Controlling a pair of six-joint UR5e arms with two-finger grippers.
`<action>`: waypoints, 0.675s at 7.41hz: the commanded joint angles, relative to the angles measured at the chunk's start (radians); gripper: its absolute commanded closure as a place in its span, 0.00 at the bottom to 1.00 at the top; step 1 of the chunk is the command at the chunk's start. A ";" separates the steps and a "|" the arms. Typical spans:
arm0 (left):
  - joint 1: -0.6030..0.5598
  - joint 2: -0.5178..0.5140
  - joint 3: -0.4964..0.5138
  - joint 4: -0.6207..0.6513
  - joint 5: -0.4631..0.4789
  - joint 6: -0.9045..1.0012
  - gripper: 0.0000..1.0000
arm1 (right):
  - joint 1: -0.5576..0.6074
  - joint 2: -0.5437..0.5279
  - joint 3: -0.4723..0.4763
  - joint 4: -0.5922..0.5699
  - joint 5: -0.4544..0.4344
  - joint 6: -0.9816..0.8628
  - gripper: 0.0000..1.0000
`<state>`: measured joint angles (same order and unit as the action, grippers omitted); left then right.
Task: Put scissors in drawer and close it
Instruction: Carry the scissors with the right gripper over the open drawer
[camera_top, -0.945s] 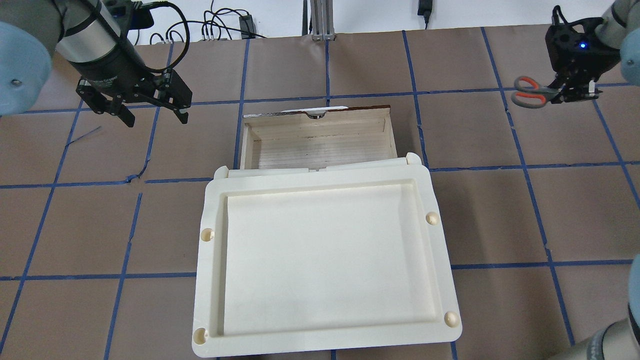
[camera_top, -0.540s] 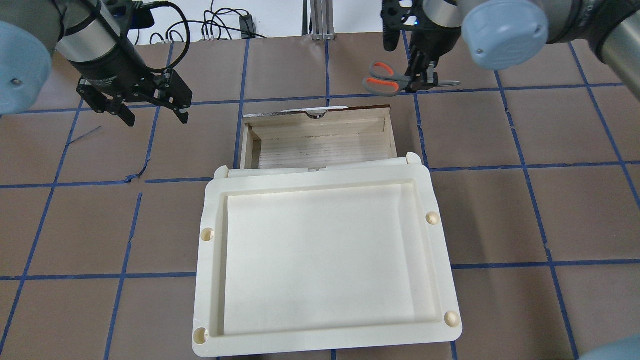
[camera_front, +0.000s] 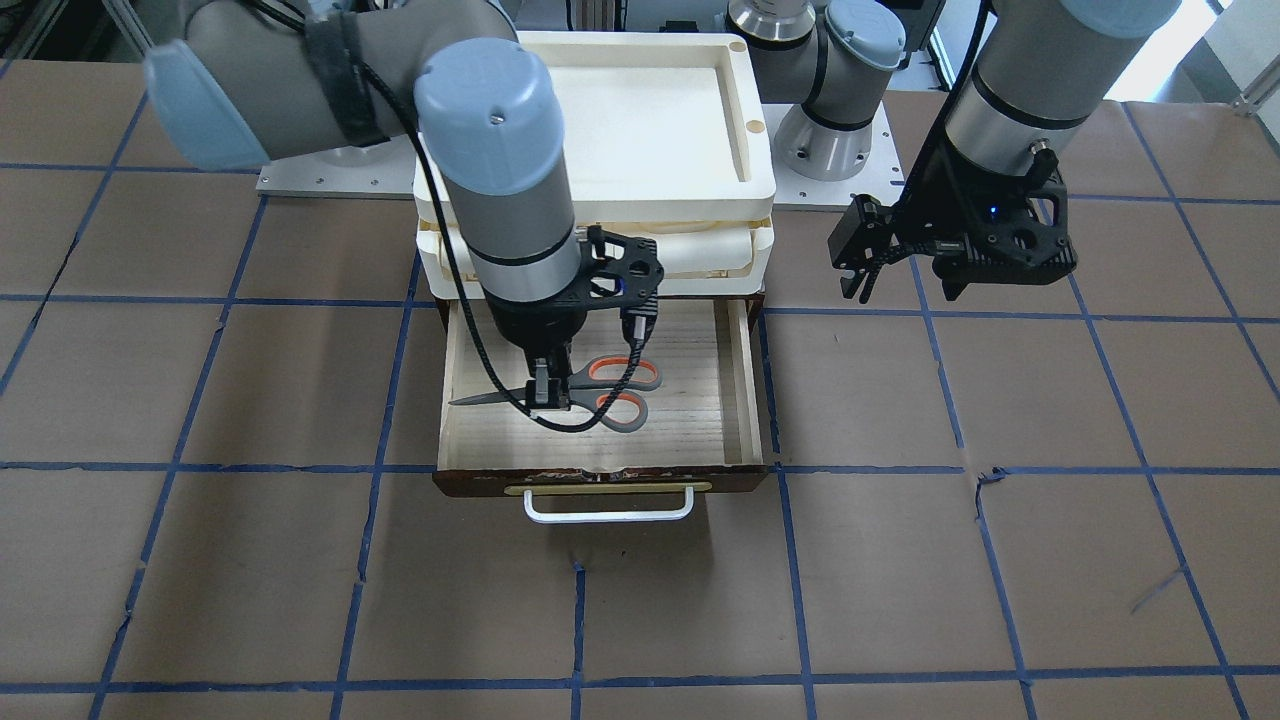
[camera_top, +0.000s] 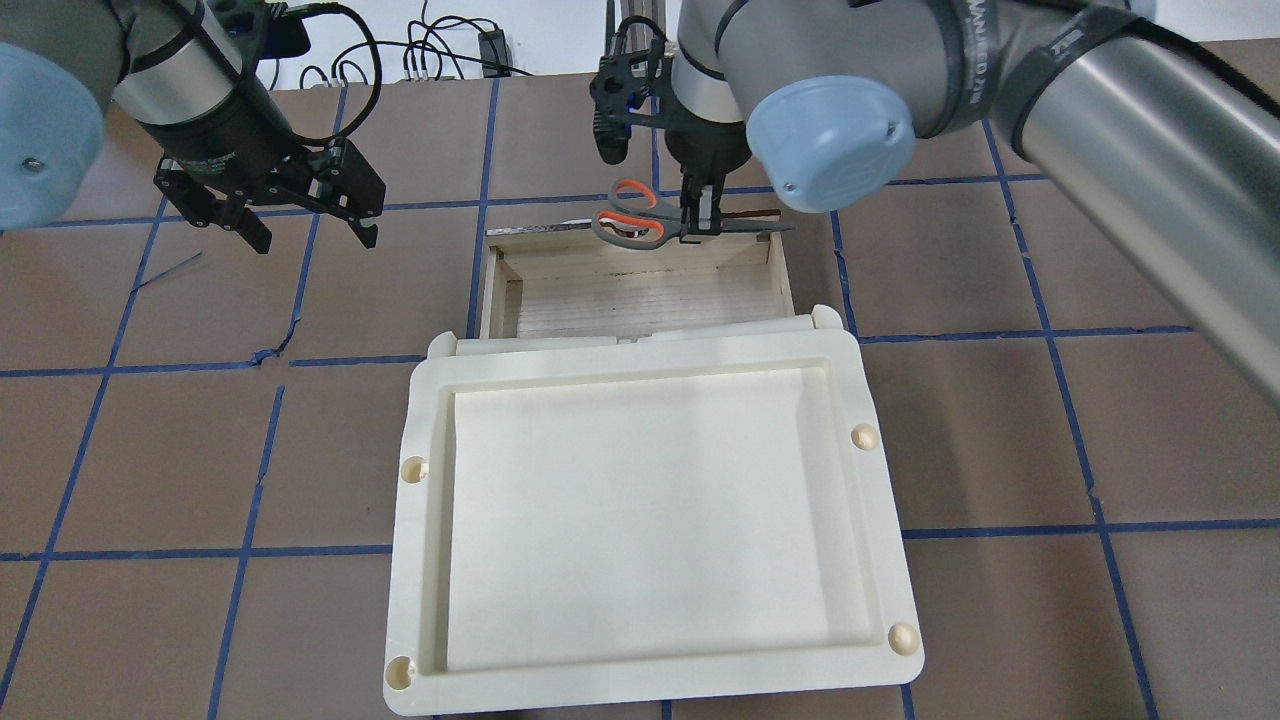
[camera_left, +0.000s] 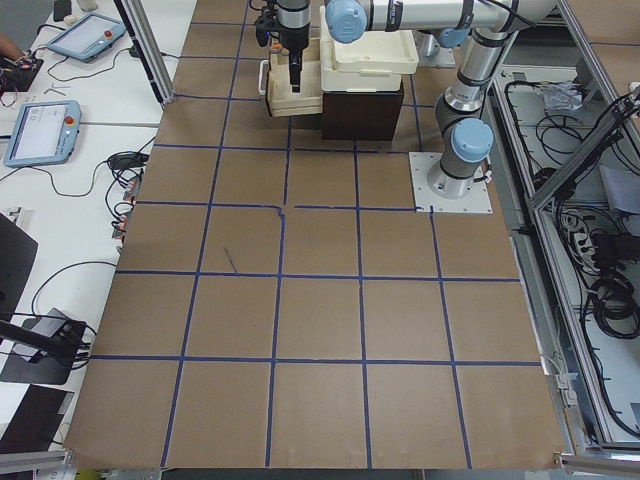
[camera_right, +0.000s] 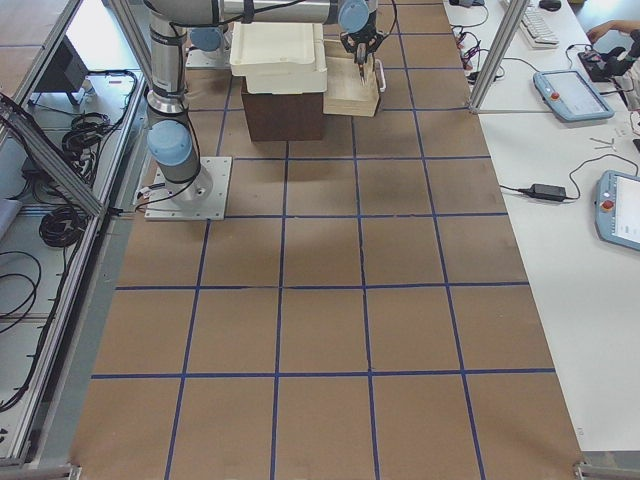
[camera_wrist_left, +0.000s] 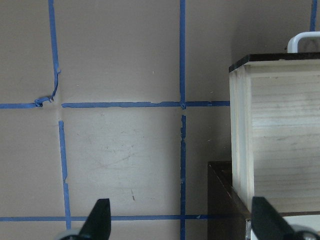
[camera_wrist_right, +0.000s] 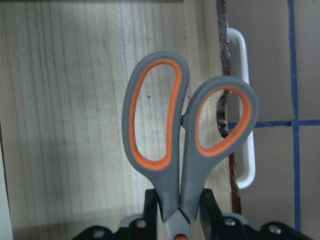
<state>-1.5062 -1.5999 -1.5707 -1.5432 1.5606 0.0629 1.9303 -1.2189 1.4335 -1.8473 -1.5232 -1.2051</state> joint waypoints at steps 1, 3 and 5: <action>0.000 0.000 -0.002 0.000 -0.001 0.000 0.00 | 0.045 0.064 -0.055 0.000 -0.028 0.024 0.92; 0.000 0.000 -0.002 0.000 0.001 0.000 0.00 | 0.058 0.090 -0.052 0.002 -0.032 0.026 0.91; 0.000 0.000 -0.003 0.000 0.004 0.000 0.00 | 0.058 0.088 -0.009 -0.010 -0.031 0.029 0.91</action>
<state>-1.5064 -1.5999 -1.5733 -1.5432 1.5634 0.0623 1.9868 -1.1321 1.4024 -1.8499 -1.5545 -1.1793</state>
